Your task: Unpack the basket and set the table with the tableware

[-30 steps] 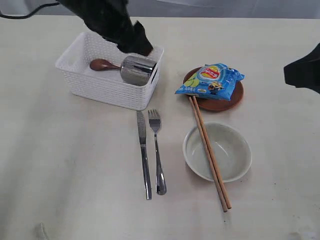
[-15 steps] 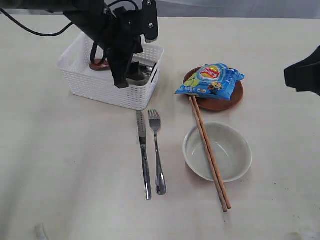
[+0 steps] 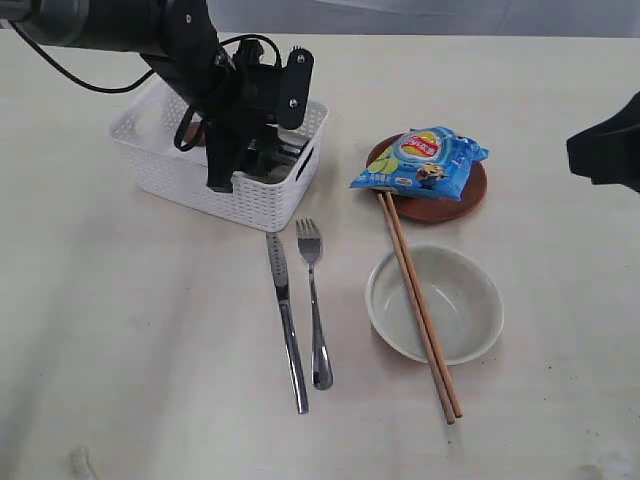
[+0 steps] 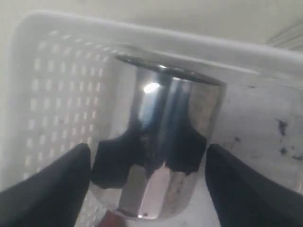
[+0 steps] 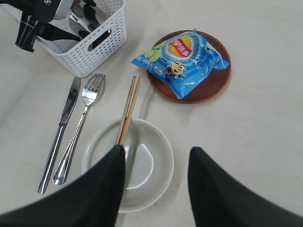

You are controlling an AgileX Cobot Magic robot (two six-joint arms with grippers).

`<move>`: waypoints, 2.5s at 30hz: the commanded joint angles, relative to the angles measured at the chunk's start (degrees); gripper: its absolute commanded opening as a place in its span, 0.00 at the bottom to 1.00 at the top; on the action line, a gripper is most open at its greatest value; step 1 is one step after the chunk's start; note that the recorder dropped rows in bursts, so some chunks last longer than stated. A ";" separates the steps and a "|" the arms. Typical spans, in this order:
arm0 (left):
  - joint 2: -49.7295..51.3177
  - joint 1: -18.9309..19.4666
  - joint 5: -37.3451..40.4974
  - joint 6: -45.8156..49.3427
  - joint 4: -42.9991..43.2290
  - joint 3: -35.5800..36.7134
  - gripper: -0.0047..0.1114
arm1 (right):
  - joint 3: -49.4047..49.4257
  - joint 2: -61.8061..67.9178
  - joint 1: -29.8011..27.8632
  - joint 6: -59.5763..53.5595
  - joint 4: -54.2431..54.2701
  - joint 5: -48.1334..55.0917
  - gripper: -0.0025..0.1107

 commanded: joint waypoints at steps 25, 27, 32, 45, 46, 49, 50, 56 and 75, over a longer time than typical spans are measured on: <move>-5.08 -0.06 -1.12 -7.03 -0.03 0.42 0.04 | 0.20 -0.05 0.06 -1.73 1.07 -0.33 0.38; -5.45 -0.06 -0.04 -6.70 -0.03 0.42 0.04 | 0.20 -0.05 0.06 -1.73 1.07 -0.33 0.38; -4.81 -0.06 3.10 -2.08 -0.30 0.42 0.07 | 0.20 -0.05 0.06 -1.73 1.07 -0.33 0.38; -4.01 13.27 7.71 -35.17 -7.60 -4.98 0.31 | 0.20 -0.05 0.06 -1.85 1.07 -0.77 0.38; -3.53 13.09 11.89 -20.76 -10.72 -4.88 0.29 | 0.20 -0.05 0.06 -1.98 1.09 -0.75 0.38; -1.83 12.27 14.31 4.06 -10.71 -4.88 0.31 | 0.20 -0.05 0.06 -1.98 1.19 -0.75 0.38; -0.98 12.27 11.12 5.25 -10.71 -4.88 0.34 | 0.20 -0.05 0.06 -1.98 1.19 -0.75 0.38; 4.37 12.27 7.36 19.06 -9.50 -4.88 0.46 | 0.20 -0.05 0.06 -4.02 3.55 -0.75 0.38; 5.74 13.10 5.67 5.88 0.01 -4.98 0.04 | 0.20 -0.05 0.06 -5.04 5.25 -3.63 0.38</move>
